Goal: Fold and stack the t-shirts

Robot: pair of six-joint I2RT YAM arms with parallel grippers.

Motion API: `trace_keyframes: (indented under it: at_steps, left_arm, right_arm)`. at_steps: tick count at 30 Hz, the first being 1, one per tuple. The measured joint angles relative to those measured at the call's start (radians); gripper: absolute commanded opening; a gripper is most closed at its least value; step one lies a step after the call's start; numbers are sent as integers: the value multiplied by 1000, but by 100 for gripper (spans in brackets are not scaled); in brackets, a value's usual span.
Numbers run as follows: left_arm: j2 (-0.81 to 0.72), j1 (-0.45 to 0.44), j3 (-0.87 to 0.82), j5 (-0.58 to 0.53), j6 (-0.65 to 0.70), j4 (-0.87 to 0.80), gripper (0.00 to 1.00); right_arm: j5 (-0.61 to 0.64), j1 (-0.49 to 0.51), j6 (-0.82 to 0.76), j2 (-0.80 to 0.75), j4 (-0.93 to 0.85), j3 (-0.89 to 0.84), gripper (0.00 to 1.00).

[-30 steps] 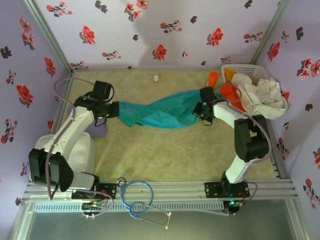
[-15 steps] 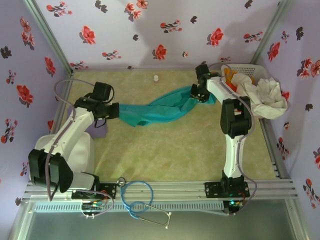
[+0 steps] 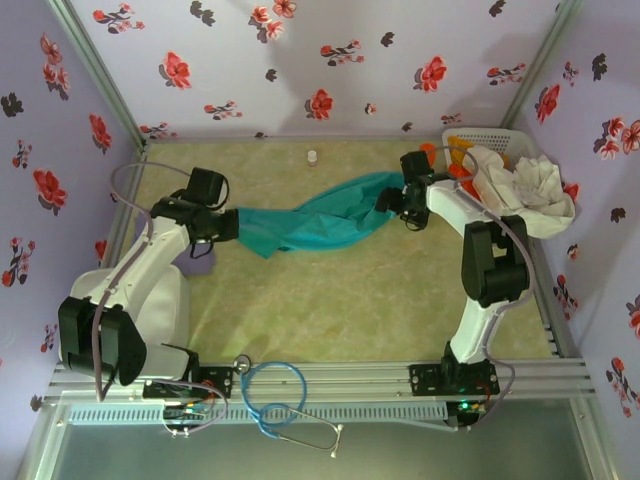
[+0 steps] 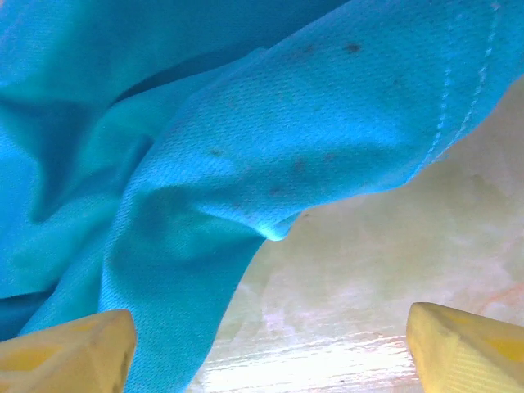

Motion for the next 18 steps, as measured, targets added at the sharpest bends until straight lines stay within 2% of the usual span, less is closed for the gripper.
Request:
trace_keyframes:
  at_steps: [3,6,10,16,18]
  left_arm:
    - [0,0,0,2,-6,13,0]
    - [0,0,0,7,-13,18,0]
    - [0,0,0,10,-16,18,0]
    - [-27,1,-19,10,-18,18,0]
    - [-36,3,-23,10,-18,15,0]
  right_arm:
    - [-11,34,11,9,49,-36,82]
    - [-23,81,29,43,80,-42,72]
    - [-36,129,50,109,96,-10,41]
    - [-38,169,70,110,80,1,1]
    - [-38,179,67,89,55,-14,0]
